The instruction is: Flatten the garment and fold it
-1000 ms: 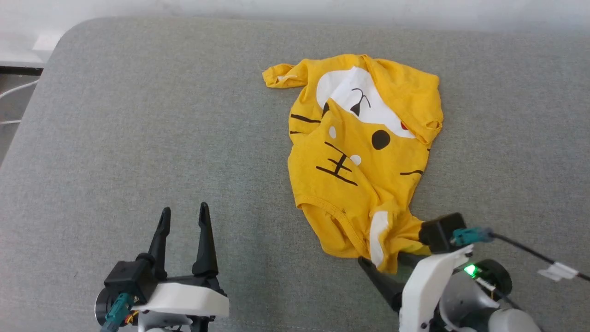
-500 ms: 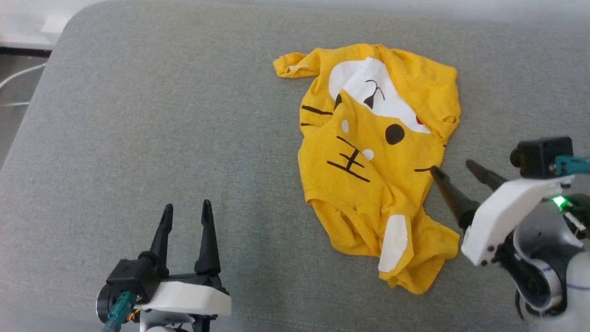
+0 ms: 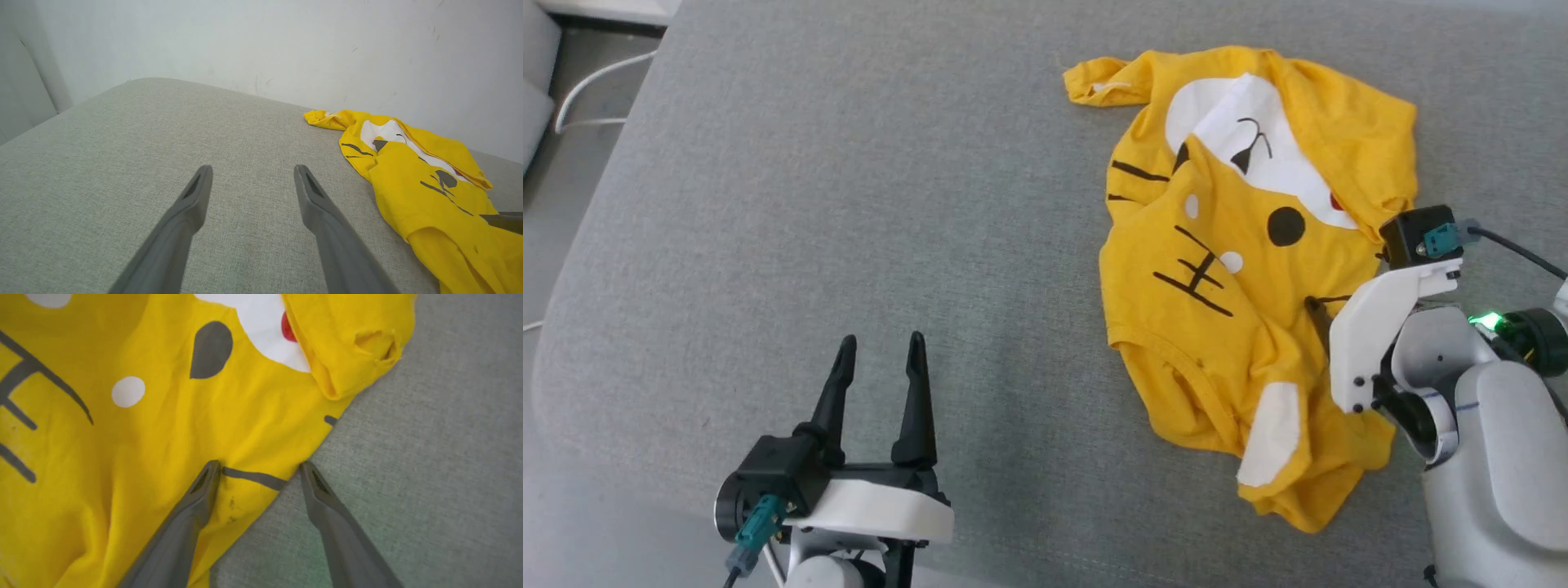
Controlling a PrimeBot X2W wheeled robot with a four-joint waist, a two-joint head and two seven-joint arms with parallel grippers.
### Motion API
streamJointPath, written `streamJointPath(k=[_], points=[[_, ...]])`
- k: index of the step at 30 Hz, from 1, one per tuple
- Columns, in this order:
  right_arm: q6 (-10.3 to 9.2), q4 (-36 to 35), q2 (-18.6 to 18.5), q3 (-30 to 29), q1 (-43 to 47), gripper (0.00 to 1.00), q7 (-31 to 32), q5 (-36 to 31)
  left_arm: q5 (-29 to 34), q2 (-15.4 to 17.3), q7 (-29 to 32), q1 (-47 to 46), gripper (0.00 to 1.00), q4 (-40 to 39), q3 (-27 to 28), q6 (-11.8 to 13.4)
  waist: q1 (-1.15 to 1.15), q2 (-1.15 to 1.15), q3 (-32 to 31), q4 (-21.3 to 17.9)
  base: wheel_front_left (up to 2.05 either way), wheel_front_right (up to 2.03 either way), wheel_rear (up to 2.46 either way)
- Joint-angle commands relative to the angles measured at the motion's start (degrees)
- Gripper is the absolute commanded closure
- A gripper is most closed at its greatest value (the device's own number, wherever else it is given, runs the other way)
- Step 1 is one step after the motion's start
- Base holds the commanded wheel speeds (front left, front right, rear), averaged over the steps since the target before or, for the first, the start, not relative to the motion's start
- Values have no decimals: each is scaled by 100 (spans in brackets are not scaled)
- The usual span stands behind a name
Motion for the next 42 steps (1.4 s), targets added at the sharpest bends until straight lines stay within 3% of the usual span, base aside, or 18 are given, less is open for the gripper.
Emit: streamJointPath(k=[1, 2, 3, 12, 22, 25, 26, 27, 35, 42], points=[[-5, 311, 30, -118, -164, 49, -71, -139, 40, -33, -27, -110, 0, 25, -30, -18, -1, 0, 115, 128, 0, 0, 0], [-5, 431, 44, -166, -213, 64, -118, -185, 34, -36, -27, -118, 0, 33, -38, -14, -1, 0, 120, 143, 0, 0, 0], [-5, 530, 53, -191, -255, 100, -171, -240, 24, -38, -27, -118, 0, 37, -41, -5, -1, 0, 124, 154, 0, 0, 0], [-5, 507, -165, -144, -725, 100, -371, -134, 1, -48, -27, -83, 0, 5, 5, 46, -1, 0, 110, 103, 0, 0, 0], [-5, 159, -1330, -593, -1717, 100, -653, -801, -108, -54, -27, -316, 0, -71, -282, 34, -1, 0, 550, 426, 0, 0, 0], [-5, 333, -1455, -795, -1908, 100, -915, -990, -147, -54, -27, -380, 0, -39, -349, 51, -1, 0, 683, 559, 0, 0, 0], [-5, 463, -1468, -867, -1965, 69, -1003, -1052, -157, -54, -27, -399, 0, -30, -359, 59, -1, 0, 715, 583, 0, 0, 0], [-5, 577, -1427, -949, -1999, 0, -1064, -1138, -166, -55, -27, -415, 0, -24, -364, 68, -1, 0, 739, 597, 0, 0, 0], [-5, 1162, -934, -881, -2057, 0, -1222, -1149, -114, -55, -27, -420, 0, 50, -355, 89, -1, 0, 598, 458, 0, 0, 0], [-5, 475, -996, -78, -1853, 0, -853, -343, -14, -55, -27, -246, 0, 108, -236, 68, -1, 0, 143, 142, 0, 0, 0]])
